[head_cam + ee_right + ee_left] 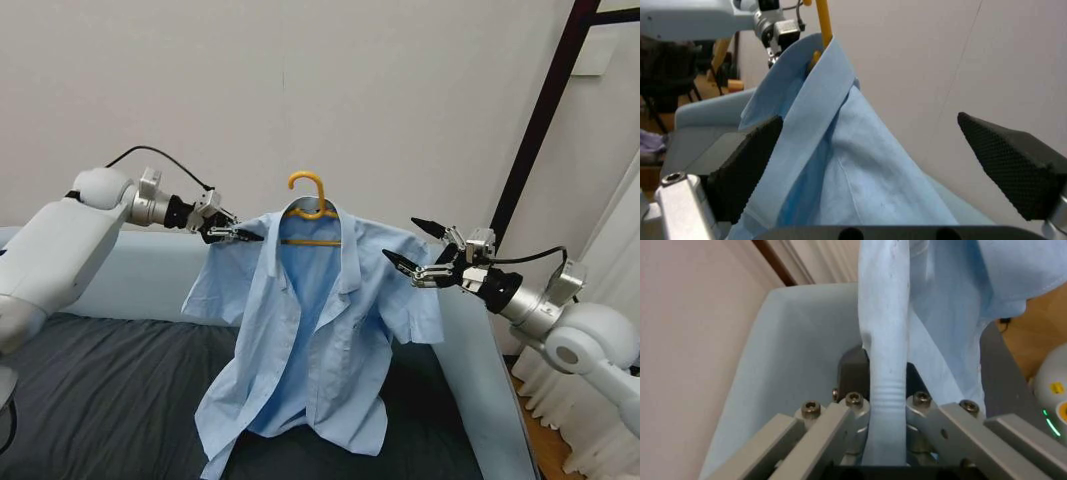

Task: Pick up the clothes from the sofa and hang them on the clothes hanger.

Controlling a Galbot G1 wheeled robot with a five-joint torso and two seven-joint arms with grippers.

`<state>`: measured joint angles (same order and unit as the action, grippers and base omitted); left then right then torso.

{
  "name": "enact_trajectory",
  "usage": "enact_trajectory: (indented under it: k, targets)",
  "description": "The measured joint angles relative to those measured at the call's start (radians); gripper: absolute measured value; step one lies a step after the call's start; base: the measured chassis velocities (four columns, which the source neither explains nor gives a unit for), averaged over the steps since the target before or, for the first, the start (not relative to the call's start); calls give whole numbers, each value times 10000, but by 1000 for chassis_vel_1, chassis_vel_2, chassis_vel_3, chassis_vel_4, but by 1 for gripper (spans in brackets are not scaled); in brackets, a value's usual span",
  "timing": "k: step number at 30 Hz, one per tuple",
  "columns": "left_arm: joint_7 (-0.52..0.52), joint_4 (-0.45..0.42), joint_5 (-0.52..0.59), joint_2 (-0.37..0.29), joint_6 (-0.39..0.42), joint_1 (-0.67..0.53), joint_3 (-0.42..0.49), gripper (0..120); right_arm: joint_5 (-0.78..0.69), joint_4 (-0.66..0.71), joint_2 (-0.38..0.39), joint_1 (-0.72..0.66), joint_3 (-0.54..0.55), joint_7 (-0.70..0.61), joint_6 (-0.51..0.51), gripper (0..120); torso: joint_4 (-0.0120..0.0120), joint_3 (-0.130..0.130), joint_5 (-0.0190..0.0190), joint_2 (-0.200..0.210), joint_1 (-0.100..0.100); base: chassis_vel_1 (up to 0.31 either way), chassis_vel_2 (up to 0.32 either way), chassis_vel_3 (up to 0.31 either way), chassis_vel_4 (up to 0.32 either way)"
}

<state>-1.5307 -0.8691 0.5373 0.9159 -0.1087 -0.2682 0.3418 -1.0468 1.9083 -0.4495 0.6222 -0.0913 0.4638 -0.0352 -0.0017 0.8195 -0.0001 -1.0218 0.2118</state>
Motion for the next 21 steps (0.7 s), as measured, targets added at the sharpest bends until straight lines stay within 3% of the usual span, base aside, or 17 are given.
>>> enact_trajectory:
  k: [7,10,14,16,21]
  targets:
    - [-20,-119,-557,472,-144,662,-127,2,538,-491,328,191,-30,1189,804,100,7,1,-6,0,1,0,0,0,0]
    - [-18,-134,-701,644,-191,868,-210,2,1600,-1034,327,113,-31,2475,1306,98,4,1,-4,1,1,0,0,0,0]
    - [-12,-116,-757,786,-229,932,-231,2,2606,-1375,234,54,-34,2937,1534,87,4,1,-1,0,0,0,0,0,0]
    - [-9,-65,-788,871,-245,938,-200,2,3113,-1532,139,34,-34,2871,1597,75,6,1,-4,1,1,0,0,0,0]
    - [-4,-32,-807,996,-274,934,-84,2,3347,-1777,-14,-13,-42,2810,1662,60,7,1,-4,1,0,0,0,0,0]
